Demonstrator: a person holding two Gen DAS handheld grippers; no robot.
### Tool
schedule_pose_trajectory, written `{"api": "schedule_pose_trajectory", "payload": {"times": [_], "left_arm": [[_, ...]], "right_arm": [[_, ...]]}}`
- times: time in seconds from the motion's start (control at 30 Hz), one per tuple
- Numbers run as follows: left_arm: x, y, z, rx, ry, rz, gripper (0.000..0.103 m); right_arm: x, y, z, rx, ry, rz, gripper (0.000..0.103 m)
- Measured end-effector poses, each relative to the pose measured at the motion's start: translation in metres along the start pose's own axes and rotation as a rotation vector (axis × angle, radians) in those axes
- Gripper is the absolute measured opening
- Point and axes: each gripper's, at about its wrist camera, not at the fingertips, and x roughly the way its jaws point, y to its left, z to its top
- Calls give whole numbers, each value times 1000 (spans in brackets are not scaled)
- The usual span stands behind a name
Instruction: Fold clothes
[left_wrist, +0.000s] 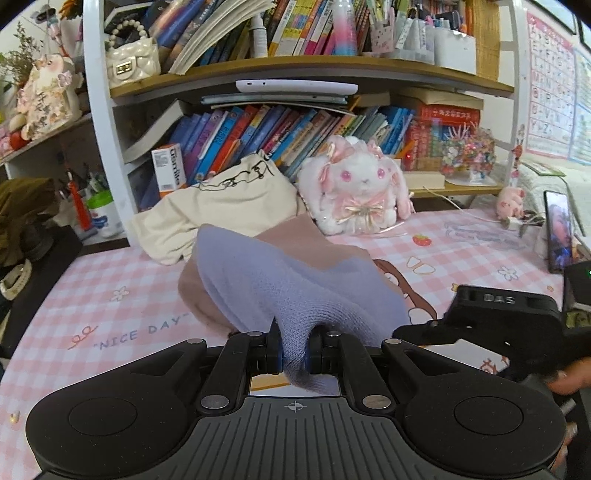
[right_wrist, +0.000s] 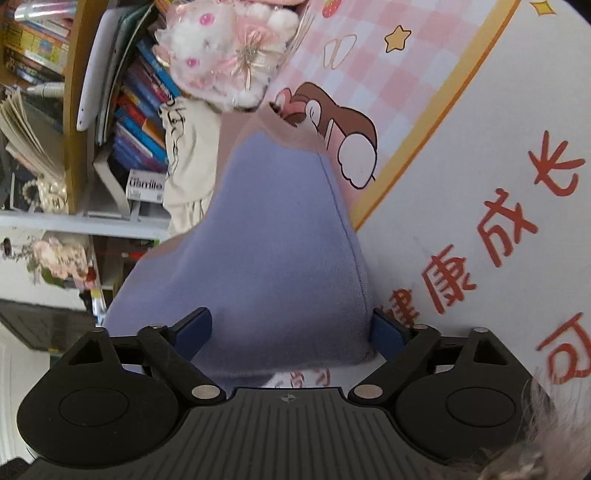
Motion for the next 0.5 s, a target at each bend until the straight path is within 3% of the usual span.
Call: {"api": "schedule_pose_trajectory", "payload": {"times": [0.07,0.1,0.17,0.37,0.5], "left_arm": [[0,8,-3,19,7,-12,9],[-1,13,-4,28,8,-16,9],[-3,21,-6,56,2,-13,9],[-23,40,4,162,-103,-6,9],[-44,37,28,201,-234,-92,9]], "right_arm": [[5,-2,-3,21,7,-4,50],[6,-2,-5,21,12,12,31],[8,-2,-9,17,23,54,13],[-26,22,-6,18,-121,271,11],[-64,68,16,-36,-270,441,10]]}}
